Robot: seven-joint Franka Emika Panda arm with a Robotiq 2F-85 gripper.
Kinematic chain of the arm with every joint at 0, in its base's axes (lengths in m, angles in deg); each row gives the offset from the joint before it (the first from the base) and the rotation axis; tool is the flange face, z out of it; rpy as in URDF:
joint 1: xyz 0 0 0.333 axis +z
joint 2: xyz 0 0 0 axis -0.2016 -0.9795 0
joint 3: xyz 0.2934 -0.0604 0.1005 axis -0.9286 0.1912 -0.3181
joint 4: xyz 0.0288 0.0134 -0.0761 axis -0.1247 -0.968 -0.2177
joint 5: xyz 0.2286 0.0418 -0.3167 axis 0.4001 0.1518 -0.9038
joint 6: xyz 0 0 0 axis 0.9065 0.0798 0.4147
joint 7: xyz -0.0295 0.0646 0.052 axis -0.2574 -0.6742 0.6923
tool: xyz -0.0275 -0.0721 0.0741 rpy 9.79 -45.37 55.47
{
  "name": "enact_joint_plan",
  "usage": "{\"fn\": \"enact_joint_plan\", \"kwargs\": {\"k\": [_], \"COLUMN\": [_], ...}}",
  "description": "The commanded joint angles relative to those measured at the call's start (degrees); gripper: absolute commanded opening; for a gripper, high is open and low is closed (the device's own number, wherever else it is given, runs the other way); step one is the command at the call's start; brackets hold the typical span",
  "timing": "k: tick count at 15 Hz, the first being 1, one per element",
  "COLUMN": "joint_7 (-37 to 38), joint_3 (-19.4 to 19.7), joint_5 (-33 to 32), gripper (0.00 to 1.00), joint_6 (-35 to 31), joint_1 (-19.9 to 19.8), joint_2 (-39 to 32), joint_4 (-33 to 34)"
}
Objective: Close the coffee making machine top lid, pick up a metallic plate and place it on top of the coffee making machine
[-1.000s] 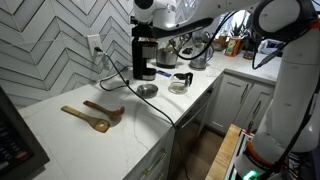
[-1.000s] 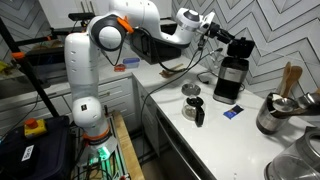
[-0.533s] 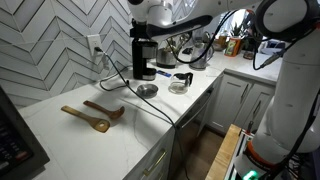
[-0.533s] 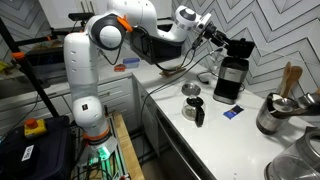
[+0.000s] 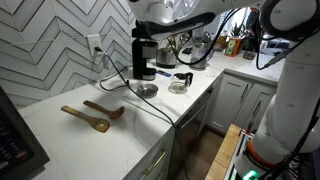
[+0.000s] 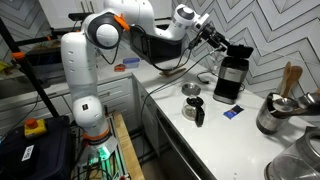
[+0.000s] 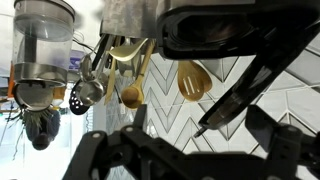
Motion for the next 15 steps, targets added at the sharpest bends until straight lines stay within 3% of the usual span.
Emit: {"fn": "enact_joint_plan", "kwargs": {"k": [1,6,15], "joint_7": [3.96,8.22,4.21], "joint_3": [0.61,0.93,1.19], "joint_5": [1.09,4.41,21.63], "gripper": [1.0,1.0,1.0], "joint_6": [-3.17,-5.23,-8.96], "joint_1": [-1.22,-2.49,-3.83], "joint_2": [3.72,5.78,8.93], "joint_4": [-5.52,-8.94,-14.64]}}
